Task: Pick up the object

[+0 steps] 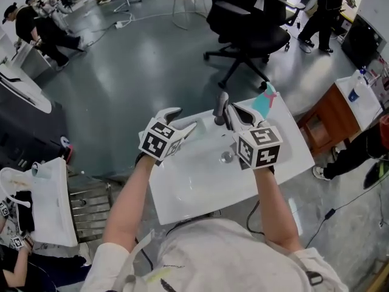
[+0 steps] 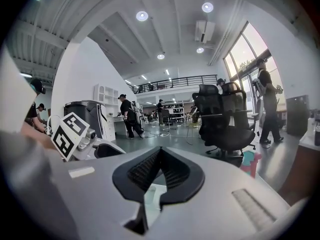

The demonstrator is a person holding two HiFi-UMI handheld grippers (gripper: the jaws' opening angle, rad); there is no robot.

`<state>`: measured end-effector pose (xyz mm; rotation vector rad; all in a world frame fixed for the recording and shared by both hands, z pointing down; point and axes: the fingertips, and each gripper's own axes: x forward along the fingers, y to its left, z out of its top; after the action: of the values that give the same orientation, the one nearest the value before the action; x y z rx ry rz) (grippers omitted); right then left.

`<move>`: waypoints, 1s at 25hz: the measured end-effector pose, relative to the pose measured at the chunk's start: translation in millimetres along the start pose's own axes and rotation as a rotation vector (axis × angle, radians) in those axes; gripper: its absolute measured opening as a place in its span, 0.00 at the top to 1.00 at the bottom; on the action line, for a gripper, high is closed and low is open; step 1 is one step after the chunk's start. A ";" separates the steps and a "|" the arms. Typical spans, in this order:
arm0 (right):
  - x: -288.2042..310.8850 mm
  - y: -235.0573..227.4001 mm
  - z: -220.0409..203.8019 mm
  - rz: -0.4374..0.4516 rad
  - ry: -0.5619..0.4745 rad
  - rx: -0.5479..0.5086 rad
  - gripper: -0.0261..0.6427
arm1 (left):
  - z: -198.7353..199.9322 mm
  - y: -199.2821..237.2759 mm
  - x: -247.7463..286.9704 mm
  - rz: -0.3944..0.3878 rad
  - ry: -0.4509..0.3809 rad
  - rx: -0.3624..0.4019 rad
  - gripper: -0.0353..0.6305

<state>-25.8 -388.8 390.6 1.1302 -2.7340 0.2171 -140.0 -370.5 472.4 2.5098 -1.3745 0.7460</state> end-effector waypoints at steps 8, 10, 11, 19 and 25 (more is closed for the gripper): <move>-2.0 -1.5 -3.3 -0.053 0.017 -0.013 0.96 | -32.7 -13.1 28.1 -0.123 0.129 0.108 0.55; -4.0 -2.7 -5.7 -0.067 0.023 -0.013 0.96 | -42.4 -19.9 34.7 -0.172 0.172 0.129 0.55; -5.0 -3.2 -6.7 -0.075 0.025 -0.011 0.96 | -47.7 -23.3 37.9 -0.197 0.197 0.144 0.55; -17.3 -4.6 -21.4 -0.134 0.045 -0.001 0.96 | -89.5 -39.4 59.4 -0.304 0.338 0.230 0.58; -29.7 -7.0 -33.5 -0.187 0.066 0.009 0.96 | -112.5 -42.9 69.7 -0.336 0.393 0.261 0.64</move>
<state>3.3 -366.7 417.4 1.3462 -2.5536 0.2356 -111.6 -354.4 607.7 2.4956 -0.7449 1.3186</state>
